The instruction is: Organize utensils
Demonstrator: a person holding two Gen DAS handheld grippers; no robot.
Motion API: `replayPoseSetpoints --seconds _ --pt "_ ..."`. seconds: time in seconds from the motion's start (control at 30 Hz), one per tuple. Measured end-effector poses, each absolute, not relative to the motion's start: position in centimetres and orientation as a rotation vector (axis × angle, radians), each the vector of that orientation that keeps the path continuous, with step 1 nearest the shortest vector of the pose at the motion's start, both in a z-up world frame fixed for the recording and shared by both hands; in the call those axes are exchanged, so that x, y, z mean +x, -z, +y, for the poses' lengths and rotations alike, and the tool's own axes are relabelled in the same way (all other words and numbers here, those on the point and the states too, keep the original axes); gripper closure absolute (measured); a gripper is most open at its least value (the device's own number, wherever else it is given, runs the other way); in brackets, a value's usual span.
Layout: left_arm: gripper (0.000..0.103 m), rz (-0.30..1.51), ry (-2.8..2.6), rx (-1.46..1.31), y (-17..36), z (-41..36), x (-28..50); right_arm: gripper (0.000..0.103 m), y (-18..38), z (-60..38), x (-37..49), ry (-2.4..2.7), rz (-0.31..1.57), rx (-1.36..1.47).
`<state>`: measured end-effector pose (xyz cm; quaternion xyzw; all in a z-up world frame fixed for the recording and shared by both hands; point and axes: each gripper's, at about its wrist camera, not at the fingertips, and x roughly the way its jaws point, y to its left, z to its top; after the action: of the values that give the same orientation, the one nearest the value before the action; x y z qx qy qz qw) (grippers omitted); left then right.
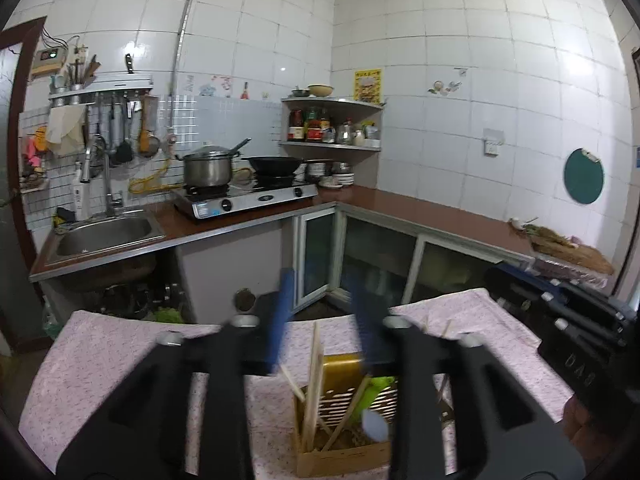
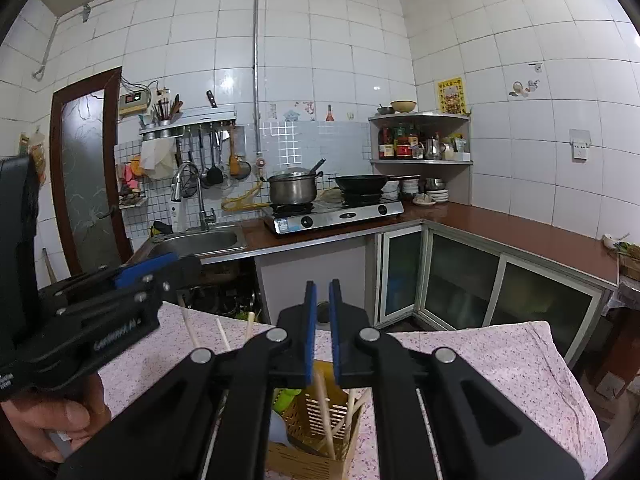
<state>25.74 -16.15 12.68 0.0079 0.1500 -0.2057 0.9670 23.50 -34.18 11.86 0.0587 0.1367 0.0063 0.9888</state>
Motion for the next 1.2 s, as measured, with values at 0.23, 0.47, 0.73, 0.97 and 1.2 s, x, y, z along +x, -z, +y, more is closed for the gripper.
replayPoseSetpoints --seconds 0.23,0.47,0.73,0.97,1.2 --pt "0.035 0.279 0.387 -0.012 -13.0 -13.9 24.6 0.07 -12.3 -35.1 21.8 0.017 0.246 0.131" --pt "0.005 0.262 0.263 0.002 -10.1 -7.9 21.4 0.051 -10.0 -37.1 17.1 0.11 0.28 0.123" --pt "0.005 0.259 0.164 0.05 -2.9 -2.7 13.9 0.049 -1.8 -37.3 8.5 0.177 0.364 0.189" --pt "0.005 0.291 0.141 0.075 2.5 0.5 7.7 0.049 3.3 -33.2 3.2 0.127 0.385 0.125" --pt "0.005 0.233 0.091 0.011 3.7 0.7 4.5 0.047 5.0 -32.3 -0.2 0.191 0.291 0.109"
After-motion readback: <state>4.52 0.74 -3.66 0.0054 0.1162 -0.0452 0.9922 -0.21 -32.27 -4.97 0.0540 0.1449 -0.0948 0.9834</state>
